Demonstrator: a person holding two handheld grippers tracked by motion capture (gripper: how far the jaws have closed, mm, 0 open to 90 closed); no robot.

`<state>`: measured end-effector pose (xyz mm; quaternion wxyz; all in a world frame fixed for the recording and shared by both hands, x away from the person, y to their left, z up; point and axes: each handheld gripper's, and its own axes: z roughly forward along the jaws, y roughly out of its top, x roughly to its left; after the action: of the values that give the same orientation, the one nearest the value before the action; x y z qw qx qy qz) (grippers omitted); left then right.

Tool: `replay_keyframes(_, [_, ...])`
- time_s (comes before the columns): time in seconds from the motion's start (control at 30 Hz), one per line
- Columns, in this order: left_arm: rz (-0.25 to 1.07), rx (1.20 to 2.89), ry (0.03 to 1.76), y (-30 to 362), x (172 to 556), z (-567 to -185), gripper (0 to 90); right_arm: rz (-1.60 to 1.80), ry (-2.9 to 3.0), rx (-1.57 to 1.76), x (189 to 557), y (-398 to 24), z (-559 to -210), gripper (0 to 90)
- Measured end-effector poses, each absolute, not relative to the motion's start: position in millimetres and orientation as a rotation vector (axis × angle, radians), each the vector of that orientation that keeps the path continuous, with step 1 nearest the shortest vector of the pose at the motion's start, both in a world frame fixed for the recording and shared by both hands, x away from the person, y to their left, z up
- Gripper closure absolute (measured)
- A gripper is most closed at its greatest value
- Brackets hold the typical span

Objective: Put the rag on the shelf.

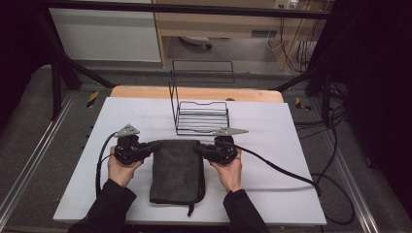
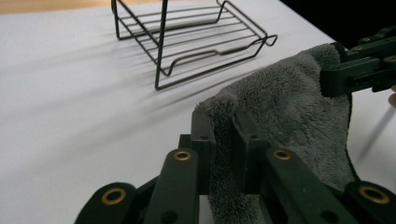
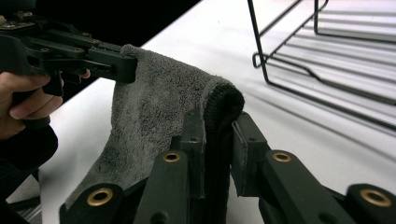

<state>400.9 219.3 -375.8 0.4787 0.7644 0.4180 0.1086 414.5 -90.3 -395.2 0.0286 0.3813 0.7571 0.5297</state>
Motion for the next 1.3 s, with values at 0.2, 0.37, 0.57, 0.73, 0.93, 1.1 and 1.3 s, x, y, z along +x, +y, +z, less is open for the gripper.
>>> replay_keyframes(0.2, [0.281,1.831,0.984,215.1,391.4,-361.8,80.1,1.673,2.275,1.123,405.1,-97.6,-380.6,78.0])
replay_keyframes(0.37, [0.313,1.813,0.957,211.6,383.5,-351.8,80.1,1.664,2.244,1.064,397.0,-100.2,-368.0,78.0])
replay_keyframes(0.57, [0.352,1.774,0.91,208.6,373.1,-337.7,80.1,1.67,2.188,1.006,387.6,-104.2,-351.7,78.1])
replay_keyframes(0.73, [0.374,1.75,0.879,205.9,367.8,-327.2,80.1,1.675,2.154,0.963,382.1,-107.6,-339.6,78.1])
replay_keyframes(0.93, [0.394,1.728,0.854,203.2,365.5,-317.9,80.1,1.668,2.115,0.919,375.9,-110.2,-326.0,78.2])
replay_keyframes(1.1, [0.416,1.702,0.819,199.7,365.2,-304.8,80.0,1.683,2.076,0.891,373.2,-114.1,-313.5,78.2])
replay_keyframes(1.3, [0.425,1.666,0.8,196.8,366.4,-296.1,80.0,1.698,2.026,0.866,370.5,-118.3,-300.2,78.2])
